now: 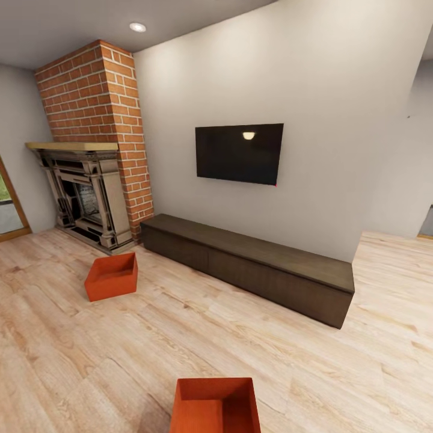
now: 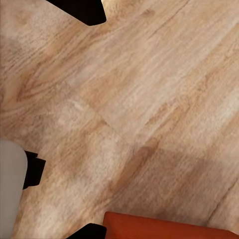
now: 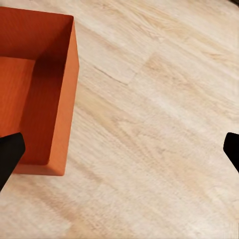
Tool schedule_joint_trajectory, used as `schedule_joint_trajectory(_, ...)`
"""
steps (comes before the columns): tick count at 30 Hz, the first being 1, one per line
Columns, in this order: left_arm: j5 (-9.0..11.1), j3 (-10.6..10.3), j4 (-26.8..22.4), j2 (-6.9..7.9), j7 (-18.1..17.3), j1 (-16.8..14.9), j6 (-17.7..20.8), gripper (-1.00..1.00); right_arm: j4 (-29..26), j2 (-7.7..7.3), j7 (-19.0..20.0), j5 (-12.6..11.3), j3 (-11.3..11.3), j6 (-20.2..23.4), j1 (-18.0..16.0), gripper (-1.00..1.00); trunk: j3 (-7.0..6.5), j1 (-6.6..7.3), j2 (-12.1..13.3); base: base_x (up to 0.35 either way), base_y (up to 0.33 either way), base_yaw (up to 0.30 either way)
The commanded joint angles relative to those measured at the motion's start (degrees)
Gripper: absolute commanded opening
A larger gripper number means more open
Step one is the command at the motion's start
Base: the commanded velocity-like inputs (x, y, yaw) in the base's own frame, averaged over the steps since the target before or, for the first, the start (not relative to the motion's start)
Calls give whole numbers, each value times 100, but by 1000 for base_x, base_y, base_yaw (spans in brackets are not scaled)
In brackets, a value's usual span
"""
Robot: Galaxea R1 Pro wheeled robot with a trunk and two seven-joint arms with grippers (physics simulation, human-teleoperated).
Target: Move the two storage containers from the living room to the garage. In the garage, place one container on the floor and stack the other container on top of it (either order is fine).
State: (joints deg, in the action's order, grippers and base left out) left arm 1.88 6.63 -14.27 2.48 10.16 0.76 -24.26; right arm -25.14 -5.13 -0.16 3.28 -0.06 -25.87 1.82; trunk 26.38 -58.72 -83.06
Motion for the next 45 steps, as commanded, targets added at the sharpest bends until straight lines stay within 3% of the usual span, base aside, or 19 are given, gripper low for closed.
schedule_joint_trajectory(1, 19, -1, -11, -1, 3, 3, -8, 100, -8, 25, -2, 32, -3, -2, 3, 100, 3, 0, -2, 0, 0, 0)
schedule_joint_trajectory(6, 15, -2, -10, -9, 7, 3, -10, 100, 0, 63, -2, 39, 5, 1, 3, 100, 3, 0, -2, 0, 0, 0)
schedule_joint_trajectory(7, 20, -9, -14, -116, -39, 3, -57, 100, 1, 66, -2, 1, -17, -5, 3, 100, 3, 0, -2, 0, 0, 0)
schedule_joint_trajectory(9, 58, -3, -20, -98, -46, 3, -42, 100, 7, 66, -2, -14, -15, -5, 3, 100, 3, 0, -2, 0, 0, 0)
schedule_joint_trajectory(10, 280, -3, -342, -108, -39, 3, 29, 100, -26, 65, -2, 21, -12, 15, 3, 100, 3, 0, -2, 0, 0, 0)
schedule_joint_trajectory(12, 315, -8, -877, -120, -33, 3, 555, 100, -149, 65, -10, 42, -12, 51, -28, 100, 3, 0, -2, 0, 0, 0)
schedule_joint_trajectory(14, 324, -19, -1548, -134, -17, 0, 1629, 100, -348, 43, -21, 44, -11, 206, -167, 100, 3, 0, -2, 0, 0, 0)
schedule_joint_trajectory(15, 326, -21, -1747, -137, -14, -1, 1911, 100, -392, 35, -22, 43, -13, 290, -216, 100, 3, 0, -2, 0, 0, 0)
schedule_joint_trajectory(16, 328, -27, -2178, -144, -11, -3, 2431, 100, -468, 19, -21, 42, -17, 529, -346, 100, 3, 0, -2, 0, 0, 0)
schedule_joint_trajectory(17, 328, -30, -2409, -147, -8, -4, 2657, 100, -499, 11, -19, 42, -20, 684, -427, 100, 3, 0, -2, 0, 0, 0)
schedule_joint_trajectory(19, 327, -42, -3348, -167, -3, -5, 3341, 100, -572, -16, -7, 38, -27, 1447, -806, 100, 3, 0, -2, 0, 0, 0)
schedule_joint_trajectory(21, 325, -51, -3996, -216, -12, -26, 3694, 100, -597, -25, 0, 33, -32, 2050, -1115, 100, 3, 0, -2, 0, 0, 0)
schedule_joint_trajectory(25, 318, -91, -4765, -440, -9, -325, 4510, 100, -616, -30, 1, 21, -36, 3010, -1612, 100, 3, 0, -2, 0, 0, 0)
schedule_joint_trajectory(29, 191, -356, -4626, -670, -8, -951, 5406, 100, -618, -31, -1, 33, -23, 3466, -1783, 100, 3, 0, -2, 0, 0, 0)
schedule_joint_trajectory(33, -108, -585, -3893, -753, -18, -1534, 5782, 100, -615, -32, -2, 34, -9, 3590, -1827, 100, 3, 0, -2, 0, 0, 0)
schedule_joint_trajectory(37, -234, -649, -3218, -769, -33, -1830, 5770, 100, -601, -32, -2, 27, -4, 3590, -1839, 100, 3, 0, -2, 0, 0, 0)
schedule_joint_trajectory(40, -286, -669, -2888, -814, -40, -1928, 5361, 100, -582, -32, 10, 2, 7, 3536, -1843, 100, 3, 0, -2, 0, 0, 0)
schedule_joint_trajectory(45, -296, -671, -2849, -819, -57, -1939, 5321, 100, -580, -14, 113, -12, 7, 3522, -1843, 100, 3, 0, -2, 0, 0, 0)
